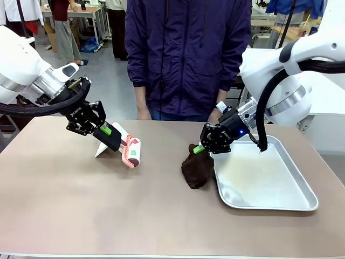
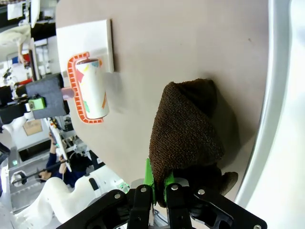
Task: Clean the surface of the table.
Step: Return the Lint Roller and towel to their original positions.
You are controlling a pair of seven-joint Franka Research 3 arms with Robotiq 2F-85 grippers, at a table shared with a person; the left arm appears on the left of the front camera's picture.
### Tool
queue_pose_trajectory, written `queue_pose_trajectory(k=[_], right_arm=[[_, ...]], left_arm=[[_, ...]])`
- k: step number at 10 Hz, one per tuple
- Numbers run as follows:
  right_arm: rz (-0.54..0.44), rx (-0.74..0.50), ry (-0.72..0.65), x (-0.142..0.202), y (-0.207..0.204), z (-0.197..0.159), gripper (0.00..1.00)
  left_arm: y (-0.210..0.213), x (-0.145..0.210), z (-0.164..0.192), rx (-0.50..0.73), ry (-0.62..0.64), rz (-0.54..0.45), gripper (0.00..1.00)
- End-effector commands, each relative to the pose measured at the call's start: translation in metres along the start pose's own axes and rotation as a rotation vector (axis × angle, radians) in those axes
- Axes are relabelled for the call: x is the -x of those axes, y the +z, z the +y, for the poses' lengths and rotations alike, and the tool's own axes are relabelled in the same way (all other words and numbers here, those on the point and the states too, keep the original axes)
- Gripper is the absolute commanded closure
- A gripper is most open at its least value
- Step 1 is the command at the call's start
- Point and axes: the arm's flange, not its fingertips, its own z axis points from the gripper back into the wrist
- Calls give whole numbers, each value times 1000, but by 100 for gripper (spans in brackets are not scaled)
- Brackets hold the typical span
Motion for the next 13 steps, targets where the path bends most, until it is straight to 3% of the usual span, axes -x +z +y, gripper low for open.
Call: queue_pose_trajectory(k=[1,3,5,8,13], right_arm=[[-4,2,2,0,0,1,92],[0,0,0,0,0,0,92],[-48,87,-34,3,-9,15,92],[-43,86,-41,3,-17,21,92],[-29,125,-41,3,-30,24,92]], left_arm=[[3,2,0,5,-14,5,78],[8,-7,-8,-17,-21,-16,78],[23,-18,-26,-54,-61,-11,78],[12,-41,-25,-146,-36,55,78],[2,-62,-26,-165,22,-33,78]])
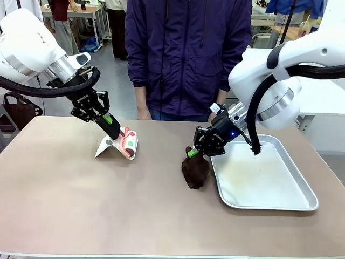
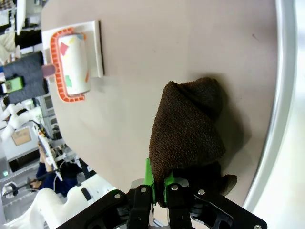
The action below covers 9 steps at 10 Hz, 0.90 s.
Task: Clean the surface of the table.
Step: Return the Lint Roller and towel to their original positions.
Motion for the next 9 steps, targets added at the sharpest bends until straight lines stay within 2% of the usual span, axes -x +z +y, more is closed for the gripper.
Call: queue_pose_trajectory(k=[1,5,9], right_arm=[[6,39,-27,-4,-9,8,92],[29,26,-26,-5,-11,5,92],[45,20,-24,-5,-13,4,92]], left_arm=[[-3,-6,-7,-42,10,-31,78],[-14,-12,-10,-77,-6,-11,78],[-24,-21,-6,-110,30,-8,78]])
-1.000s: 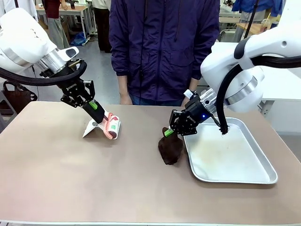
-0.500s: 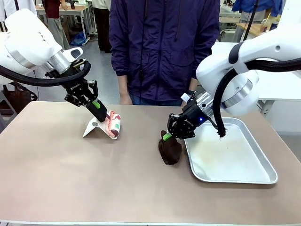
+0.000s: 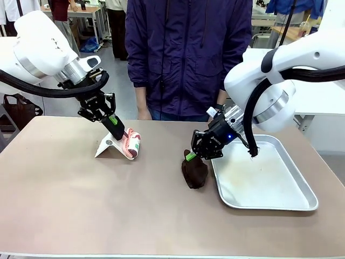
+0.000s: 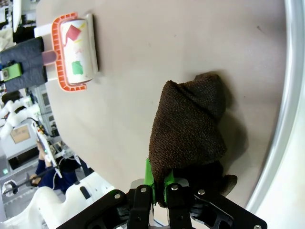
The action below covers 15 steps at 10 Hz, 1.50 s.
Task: Clean the surface of the table.
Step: Return the Lint Roller and towel to their original positions.
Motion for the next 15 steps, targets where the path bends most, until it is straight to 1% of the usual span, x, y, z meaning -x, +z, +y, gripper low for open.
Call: queue_pose_trajectory(k=[1,2,5,6,7,8,10,11,12,14,15], right_arm=[[17,15,-18,-5,-3,6,92],[15,14,-24,-5,-2,5,92],[18,18,-35,-6,-1,2,92],[30,24,-36,-7,-2,3,55],[34,23,-35,-7,-2,3,35],[36,20,-37,-7,-2,3,0],[35,18,-36,-6,0,3,0],[39,22,-38,-5,0,3,11],[48,40,-34,-5,-1,6,2],[83,132,0,-4,0,23,0],[115,228,23,-6,1,41,0]], left_arm=[[-5,-7,6,-61,48,-2,78],[-4,-9,8,-61,62,-1,78],[-1,-11,11,-55,72,-13,70],[0,-10,12,-57,65,-8,15],[1,-9,13,-61,70,-6,12],[3,-8,12,-61,71,-14,0],[10,-7,15,-53,76,-30,0],[12,-7,16,-54,81,-36,0],[15,-7,19,-57,87,-42,0],[25,-1,23,-47,84,-59,0],[31,4,25,-30,77,-73,0]])
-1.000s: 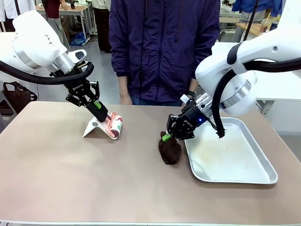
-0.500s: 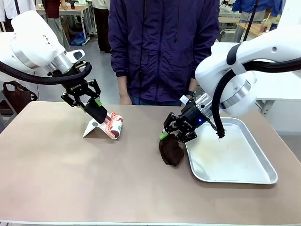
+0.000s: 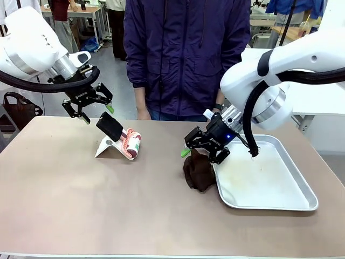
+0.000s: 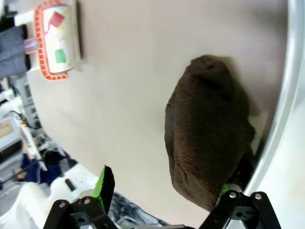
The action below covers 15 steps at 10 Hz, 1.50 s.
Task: Clean the surface of the table.
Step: Return the Lint Roller and towel to their original positions.
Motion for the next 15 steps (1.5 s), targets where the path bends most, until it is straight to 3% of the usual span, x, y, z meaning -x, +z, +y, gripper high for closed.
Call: queue_pose_trajectory(k=[1,4,6,8,10,12,15], right_arm=[[67,215,10,-10,10,46,0],[111,583,-31,-17,8,91,0],[72,709,-30,-8,14,110,0],[35,582,26,2,21,118,0],[69,435,34,23,42,105,0],[76,252,32,55,76,75,0],[-8,-108,13,101,141,13,0]], left_arm=[[13,18,7,20,5,-37,0],[40,47,40,63,17,-86,0],[56,62,66,75,51,-119,0],[66,70,83,102,75,-149,0],[82,92,99,144,88,-171,0],[102,141,117,252,100,-210,0],[114,195,128,430,40,-237,0]])
